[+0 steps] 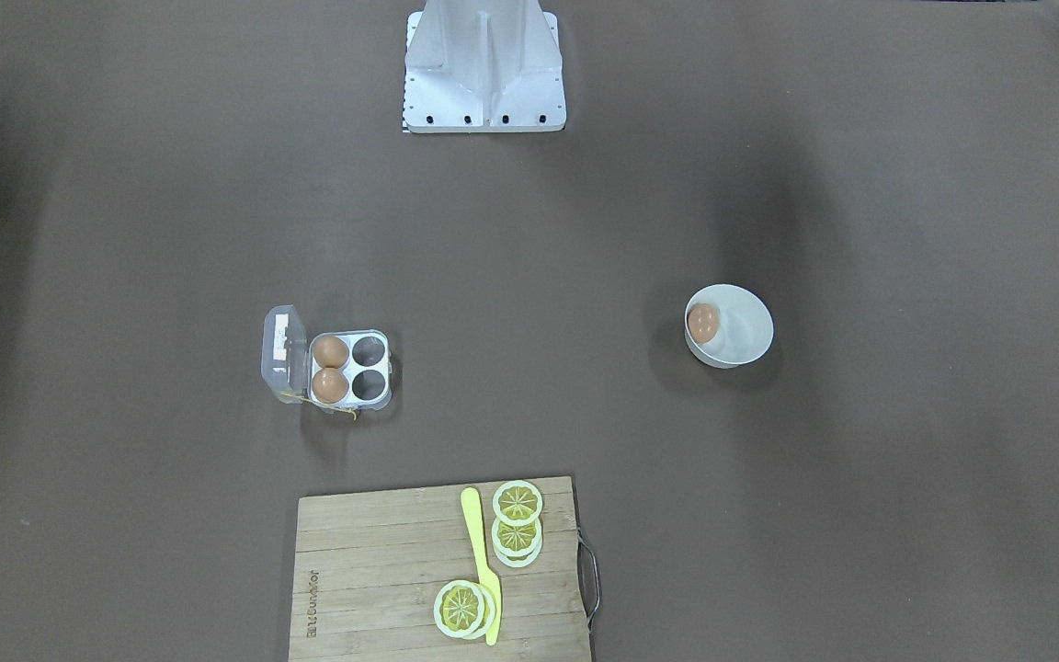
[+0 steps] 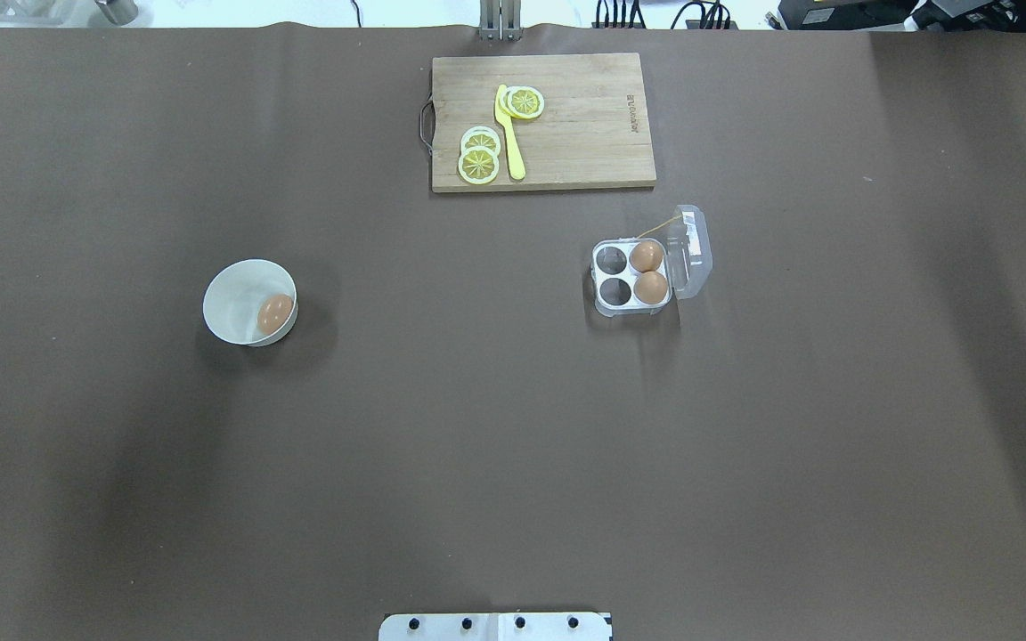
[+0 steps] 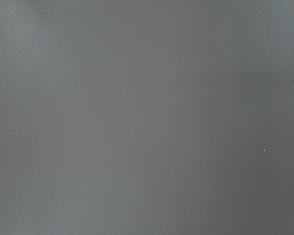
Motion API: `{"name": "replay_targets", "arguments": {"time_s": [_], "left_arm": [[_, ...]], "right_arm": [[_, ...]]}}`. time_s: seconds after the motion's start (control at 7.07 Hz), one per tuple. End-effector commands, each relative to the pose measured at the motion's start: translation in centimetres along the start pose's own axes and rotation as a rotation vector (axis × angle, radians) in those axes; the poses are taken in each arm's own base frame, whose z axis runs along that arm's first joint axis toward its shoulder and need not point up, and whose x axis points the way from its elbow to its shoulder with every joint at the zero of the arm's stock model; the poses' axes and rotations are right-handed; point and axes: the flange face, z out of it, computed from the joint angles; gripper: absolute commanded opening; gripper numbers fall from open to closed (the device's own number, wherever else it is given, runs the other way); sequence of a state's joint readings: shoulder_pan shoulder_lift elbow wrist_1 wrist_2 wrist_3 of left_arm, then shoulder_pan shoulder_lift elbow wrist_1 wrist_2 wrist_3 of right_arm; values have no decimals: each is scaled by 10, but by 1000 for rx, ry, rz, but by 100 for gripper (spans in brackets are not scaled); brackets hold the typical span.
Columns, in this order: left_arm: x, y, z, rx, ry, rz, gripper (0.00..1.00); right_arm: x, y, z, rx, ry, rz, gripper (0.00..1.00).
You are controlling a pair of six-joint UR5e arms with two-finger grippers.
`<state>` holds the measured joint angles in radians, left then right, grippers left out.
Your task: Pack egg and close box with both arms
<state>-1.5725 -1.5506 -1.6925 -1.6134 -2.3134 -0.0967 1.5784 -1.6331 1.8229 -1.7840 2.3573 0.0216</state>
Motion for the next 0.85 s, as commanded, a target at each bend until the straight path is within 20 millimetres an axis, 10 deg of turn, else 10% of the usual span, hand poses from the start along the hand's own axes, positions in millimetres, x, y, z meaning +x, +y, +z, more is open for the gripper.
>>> {"name": "replay_targets", "arguments": {"time_s": [0.0,0.71], "left_arm": [[-1,-1,2,-3,0,-1,98],[4,-2,-3,14,-9,17,98]], "right_arm": [[-1,0,-1,2,0,-1,100],[-2,0,-1,3,-8,-2,100]]}}
